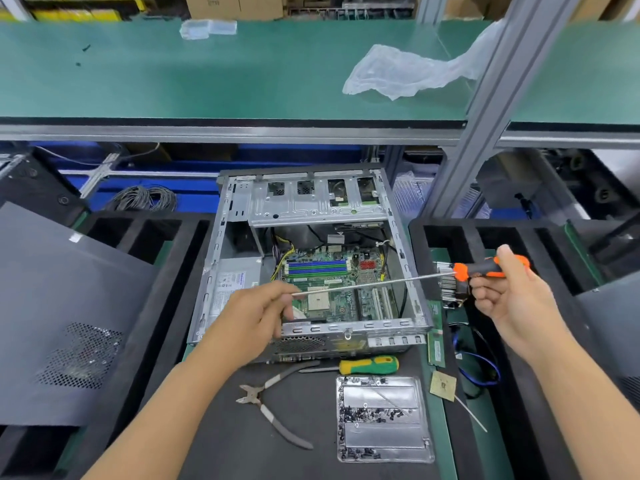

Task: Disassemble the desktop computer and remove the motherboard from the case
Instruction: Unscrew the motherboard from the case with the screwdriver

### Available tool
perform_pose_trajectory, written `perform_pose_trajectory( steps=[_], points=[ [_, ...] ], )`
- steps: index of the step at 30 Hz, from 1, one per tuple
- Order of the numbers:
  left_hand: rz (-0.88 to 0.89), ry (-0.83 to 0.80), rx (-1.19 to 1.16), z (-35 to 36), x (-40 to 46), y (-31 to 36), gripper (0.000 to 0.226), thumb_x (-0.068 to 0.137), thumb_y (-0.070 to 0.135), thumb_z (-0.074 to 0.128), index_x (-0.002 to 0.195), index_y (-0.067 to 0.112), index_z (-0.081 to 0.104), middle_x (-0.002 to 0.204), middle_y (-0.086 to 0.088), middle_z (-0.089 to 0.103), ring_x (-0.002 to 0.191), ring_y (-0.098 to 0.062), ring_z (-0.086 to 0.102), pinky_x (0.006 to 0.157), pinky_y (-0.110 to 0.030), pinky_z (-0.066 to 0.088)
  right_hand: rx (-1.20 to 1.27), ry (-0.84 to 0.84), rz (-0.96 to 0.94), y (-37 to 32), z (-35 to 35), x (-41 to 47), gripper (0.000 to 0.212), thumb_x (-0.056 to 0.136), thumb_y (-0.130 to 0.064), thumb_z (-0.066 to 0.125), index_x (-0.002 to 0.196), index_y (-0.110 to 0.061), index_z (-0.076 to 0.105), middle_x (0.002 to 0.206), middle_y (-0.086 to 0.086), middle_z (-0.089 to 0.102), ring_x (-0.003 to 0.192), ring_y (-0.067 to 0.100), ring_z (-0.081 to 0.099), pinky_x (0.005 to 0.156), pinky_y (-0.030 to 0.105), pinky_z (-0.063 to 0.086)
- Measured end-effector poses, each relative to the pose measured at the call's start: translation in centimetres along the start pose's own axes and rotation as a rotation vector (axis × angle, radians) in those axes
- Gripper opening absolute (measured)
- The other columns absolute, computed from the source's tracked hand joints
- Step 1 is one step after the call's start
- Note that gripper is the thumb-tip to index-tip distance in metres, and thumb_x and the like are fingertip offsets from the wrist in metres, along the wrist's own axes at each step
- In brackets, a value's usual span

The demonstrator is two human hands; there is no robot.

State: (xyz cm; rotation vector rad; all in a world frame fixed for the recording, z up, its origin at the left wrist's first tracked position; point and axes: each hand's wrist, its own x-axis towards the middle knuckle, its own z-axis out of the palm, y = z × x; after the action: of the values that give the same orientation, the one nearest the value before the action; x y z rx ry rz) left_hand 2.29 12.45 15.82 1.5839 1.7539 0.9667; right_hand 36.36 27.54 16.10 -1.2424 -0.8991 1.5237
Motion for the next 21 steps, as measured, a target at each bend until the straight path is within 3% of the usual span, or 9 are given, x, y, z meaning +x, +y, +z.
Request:
perform_pose_trajectory(
  steps=[5, 7, 11, 17, 21],
  points=[
    [0.068, 0.182, 0.197, -0.5, 3.2, -0.1, 0.021, 0.095, 0.007, 0.059, 0.099, 0.023, 0.071, 0.078, 0.010, 0.055, 0.066, -0.005, 0.057, 0.066, -0.007, 0.039, 0.002, 0.030, 0.003, -0.9, 1.7, 2.0, 0.032, 0.094, -0.044, 0.059, 0.090, -0.013, 0.058, 0.063, 0.007, 0.067, 0.051, 0.011, 0.059, 0.045, 0.018, 0.047],
    [-0.015, 0.270, 0.133, -0.5, 4.2, -0.2, 0.013, 0.092, 0.010, 0.064, 0.094, 0.018, 0.073, 0.081, 0.005, 0.060, 0.065, -0.004, 0.060, 0.068, -0.008, 0.044, 0.015, 0.044, 0.011, -0.8, 2.4, 2.7, 0.030, 0.095, -0.042, 0.059, 0.091, -0.012, 0.057, 0.063, 0.007, 0.065, 0.051, 0.011, 0.058, 0.045, 0.018, 0.047],
    [-0.324, 0.438, -0.350, 0.0, 6.6, 0.3, 0.009, 0.088, 0.011, 0.070, 0.097, 0.014, 0.069, 0.079, -0.003, 0.074, 0.071, -0.014, 0.072, 0.067, -0.019, 0.057, 0.028, 0.078, 0.007, -1.0, 3.9, 4.1, 0.028, 0.096, -0.039, 0.059, 0.092, -0.011, 0.058, 0.064, 0.008, 0.066, 0.051, 0.009, 0.058, 0.046, 0.017, 0.048],
    [-0.530, 0.594, -1.205, 0.4, 10.6, 0.3, 0.044, 0.096, -0.008, 0.049, 0.139, -0.003, 0.041, 0.116, -0.019, 0.061, 0.099, -0.025, 0.068, 0.081, -0.028, 0.058, -0.031, 0.069, -0.095, -2.0, 6.5, 6.5, 0.028, 0.096, -0.041, 0.058, 0.096, -0.013, 0.059, 0.066, 0.005, 0.069, 0.058, 0.011, 0.063, 0.052, 0.019, 0.052],
    [-0.595, 0.639, -1.394, 1.6, 12.3, -0.1, 0.053, 0.098, -0.010, 0.039, 0.148, -0.006, 0.022, 0.139, -0.027, 0.046, 0.118, -0.034, 0.057, 0.101, -0.040, 0.049, -0.098, 0.040, -0.187, -2.8, 8.6, 8.0, 0.029, 0.095, -0.042, 0.057, 0.090, -0.014, 0.058, 0.066, 0.006, 0.069, 0.059, 0.013, 0.064, 0.054, 0.021, 0.053]
  ],
)
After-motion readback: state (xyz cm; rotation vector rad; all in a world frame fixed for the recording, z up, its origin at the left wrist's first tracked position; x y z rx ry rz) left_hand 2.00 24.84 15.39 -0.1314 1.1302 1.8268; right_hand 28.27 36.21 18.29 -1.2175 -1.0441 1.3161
